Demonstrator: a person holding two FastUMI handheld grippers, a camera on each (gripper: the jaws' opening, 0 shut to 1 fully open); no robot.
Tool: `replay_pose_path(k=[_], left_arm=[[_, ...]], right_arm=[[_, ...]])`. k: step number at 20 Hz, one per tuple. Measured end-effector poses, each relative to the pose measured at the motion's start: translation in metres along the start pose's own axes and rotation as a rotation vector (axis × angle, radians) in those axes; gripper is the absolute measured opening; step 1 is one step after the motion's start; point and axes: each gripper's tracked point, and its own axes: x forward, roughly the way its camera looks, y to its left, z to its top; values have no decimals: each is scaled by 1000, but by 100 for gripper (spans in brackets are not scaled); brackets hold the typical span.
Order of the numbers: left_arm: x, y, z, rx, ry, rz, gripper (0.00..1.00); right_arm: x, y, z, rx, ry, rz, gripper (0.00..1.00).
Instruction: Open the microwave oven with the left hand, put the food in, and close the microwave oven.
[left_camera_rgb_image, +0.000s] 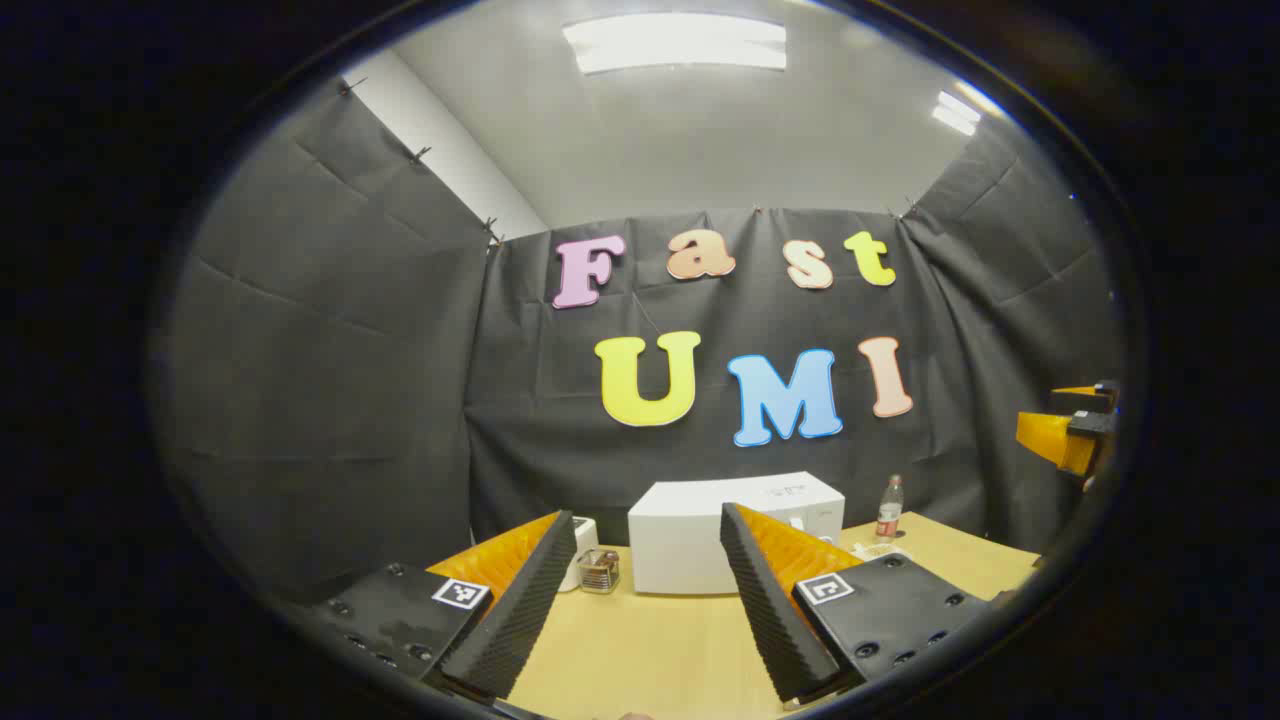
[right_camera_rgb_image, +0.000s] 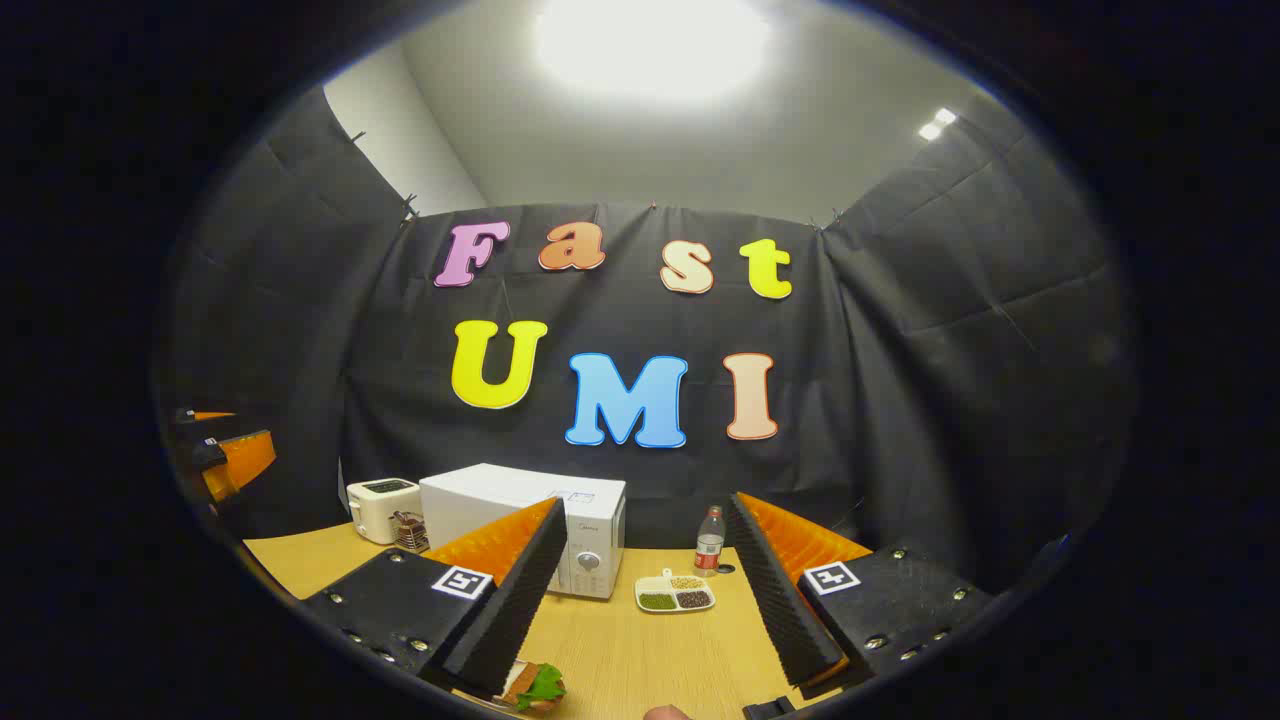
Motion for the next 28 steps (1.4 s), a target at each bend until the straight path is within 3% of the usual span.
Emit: replay_pose_path(k=[14, 23, 28], left_arm=[[-13, -10, 5, -4, -19, 20, 97], [-9, -46, 6, -6, -19, 23, 97], [8, -65, 9, 46, -36, 14, 97]], right_arm=[[-2, -9, -8, 14, 7, 16, 98], [1, -33, -19, 13, 13, 46, 98], [-2, -47, -19, 1, -14, 47, 97]])
